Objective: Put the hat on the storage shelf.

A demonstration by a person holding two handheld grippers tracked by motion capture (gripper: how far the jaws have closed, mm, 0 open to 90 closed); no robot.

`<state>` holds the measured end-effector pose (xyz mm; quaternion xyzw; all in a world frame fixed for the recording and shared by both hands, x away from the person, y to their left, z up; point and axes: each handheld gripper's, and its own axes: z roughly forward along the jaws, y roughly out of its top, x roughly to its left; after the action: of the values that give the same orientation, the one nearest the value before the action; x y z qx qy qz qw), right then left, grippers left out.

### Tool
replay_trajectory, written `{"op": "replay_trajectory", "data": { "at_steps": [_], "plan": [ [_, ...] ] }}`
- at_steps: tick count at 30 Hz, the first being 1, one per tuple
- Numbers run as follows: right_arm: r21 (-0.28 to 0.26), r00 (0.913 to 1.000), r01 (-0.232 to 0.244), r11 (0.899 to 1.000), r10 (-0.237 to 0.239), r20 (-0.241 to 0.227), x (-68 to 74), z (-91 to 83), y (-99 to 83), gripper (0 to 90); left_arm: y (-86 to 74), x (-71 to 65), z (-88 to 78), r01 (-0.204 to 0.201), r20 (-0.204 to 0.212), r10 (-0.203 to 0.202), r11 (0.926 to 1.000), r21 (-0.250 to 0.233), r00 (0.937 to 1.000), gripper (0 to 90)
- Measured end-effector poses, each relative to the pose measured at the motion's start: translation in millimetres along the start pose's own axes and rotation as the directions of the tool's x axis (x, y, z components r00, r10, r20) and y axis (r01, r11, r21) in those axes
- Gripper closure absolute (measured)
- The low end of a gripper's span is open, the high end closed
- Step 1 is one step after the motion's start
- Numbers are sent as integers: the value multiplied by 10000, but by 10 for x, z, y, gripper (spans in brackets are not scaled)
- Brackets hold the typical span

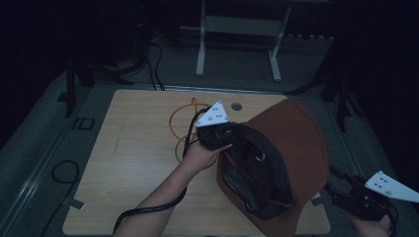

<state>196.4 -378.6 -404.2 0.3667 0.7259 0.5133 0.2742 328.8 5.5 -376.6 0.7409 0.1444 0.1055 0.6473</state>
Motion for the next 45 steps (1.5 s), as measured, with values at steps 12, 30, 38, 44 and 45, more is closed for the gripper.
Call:
{"op": "replay_trajectory", "data": {
  "at_steps": [12, 30, 38, 44, 45],
  "plan": [
    [-446, 9768, 462, 9979, -544, -2070, 338, 122, 135, 443, -97, 16, -15, -176, 926, 231, 9981, -595, 9954, 872],
    [-554, 8845, 209, 9982, -443, -4645, 613, 621, 127, 387, -139, -35, 112, -425, -150, 420, 9985, -334, 9990, 872],
    [-823, 8579, 13, 9966, -434, -5121, 631, 700, 212, 663, -167, 14, 114, -183, -589, 158, 9989, -428, 9981, 872],
    [-1135, 8662, -105, 9935, -477, -4975, 661, 654, 269, 880, -202, 46, 93, 100, -553, -132, 9982, -586, 9984, 871],
    [-1196, 8679, -161, 9927, -455, -4947, 656, 639, 274, 883, -209, 53, 91, 173, -533, -203, 9983, -563, 9984, 869]
  ]
}}
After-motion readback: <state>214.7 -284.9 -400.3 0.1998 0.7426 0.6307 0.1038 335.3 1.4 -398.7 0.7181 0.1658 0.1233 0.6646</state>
